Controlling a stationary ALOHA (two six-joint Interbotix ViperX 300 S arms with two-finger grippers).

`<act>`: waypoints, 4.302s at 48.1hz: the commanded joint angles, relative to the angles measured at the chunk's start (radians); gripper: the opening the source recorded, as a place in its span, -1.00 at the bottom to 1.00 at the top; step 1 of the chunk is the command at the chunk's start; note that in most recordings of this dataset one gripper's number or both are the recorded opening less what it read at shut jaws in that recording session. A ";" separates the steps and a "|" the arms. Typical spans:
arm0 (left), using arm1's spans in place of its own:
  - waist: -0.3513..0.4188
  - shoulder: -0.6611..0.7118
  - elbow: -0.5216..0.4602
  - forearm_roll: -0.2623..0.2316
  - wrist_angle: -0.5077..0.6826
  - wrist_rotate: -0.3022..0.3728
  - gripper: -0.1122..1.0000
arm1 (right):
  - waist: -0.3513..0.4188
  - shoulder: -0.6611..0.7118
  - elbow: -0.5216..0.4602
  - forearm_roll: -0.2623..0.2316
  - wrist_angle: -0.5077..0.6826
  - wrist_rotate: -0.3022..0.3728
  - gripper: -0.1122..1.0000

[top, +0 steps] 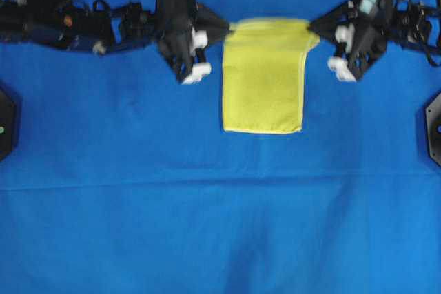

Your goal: Fold a vertical towel.

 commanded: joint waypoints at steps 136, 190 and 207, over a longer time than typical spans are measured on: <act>-0.238 -0.842 0.288 0.002 0.235 -0.020 0.38 | 0.391 -0.657 -0.069 -0.083 0.328 0.100 0.20; -0.236 -1.483 0.666 0.002 0.436 -0.124 0.37 | 0.391 -0.956 0.189 -0.074 0.290 0.107 0.19; -0.238 -1.485 0.669 0.002 0.443 -0.124 0.27 | 0.391 -0.954 0.192 -0.074 0.290 0.107 0.19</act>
